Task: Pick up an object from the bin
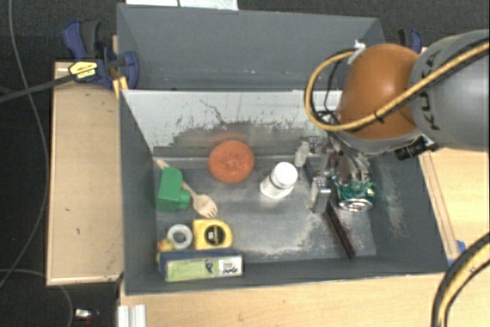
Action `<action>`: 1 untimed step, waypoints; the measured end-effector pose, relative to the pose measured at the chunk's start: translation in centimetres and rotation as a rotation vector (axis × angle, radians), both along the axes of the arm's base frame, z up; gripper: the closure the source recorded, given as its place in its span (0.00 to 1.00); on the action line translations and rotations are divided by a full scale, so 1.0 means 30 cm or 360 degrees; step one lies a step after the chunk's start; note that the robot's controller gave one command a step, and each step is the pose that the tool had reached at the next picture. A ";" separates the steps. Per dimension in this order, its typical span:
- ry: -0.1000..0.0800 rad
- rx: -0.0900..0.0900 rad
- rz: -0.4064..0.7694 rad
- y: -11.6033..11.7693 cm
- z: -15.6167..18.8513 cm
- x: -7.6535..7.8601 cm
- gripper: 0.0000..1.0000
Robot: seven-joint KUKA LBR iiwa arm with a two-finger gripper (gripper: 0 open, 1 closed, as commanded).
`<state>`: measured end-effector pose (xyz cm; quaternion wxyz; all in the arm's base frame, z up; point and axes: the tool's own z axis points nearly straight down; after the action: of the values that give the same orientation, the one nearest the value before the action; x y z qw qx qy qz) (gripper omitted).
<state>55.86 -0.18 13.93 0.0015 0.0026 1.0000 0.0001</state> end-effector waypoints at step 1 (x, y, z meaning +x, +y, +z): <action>0.0000 0.0000 0.0000 0.000 0.000 0.000 0.00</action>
Offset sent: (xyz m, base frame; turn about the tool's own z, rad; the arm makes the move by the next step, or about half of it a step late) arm 0.0161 -0.0592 -0.0642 -0.1415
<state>55.86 -0.18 13.93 0.0015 0.0026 1.0000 0.0001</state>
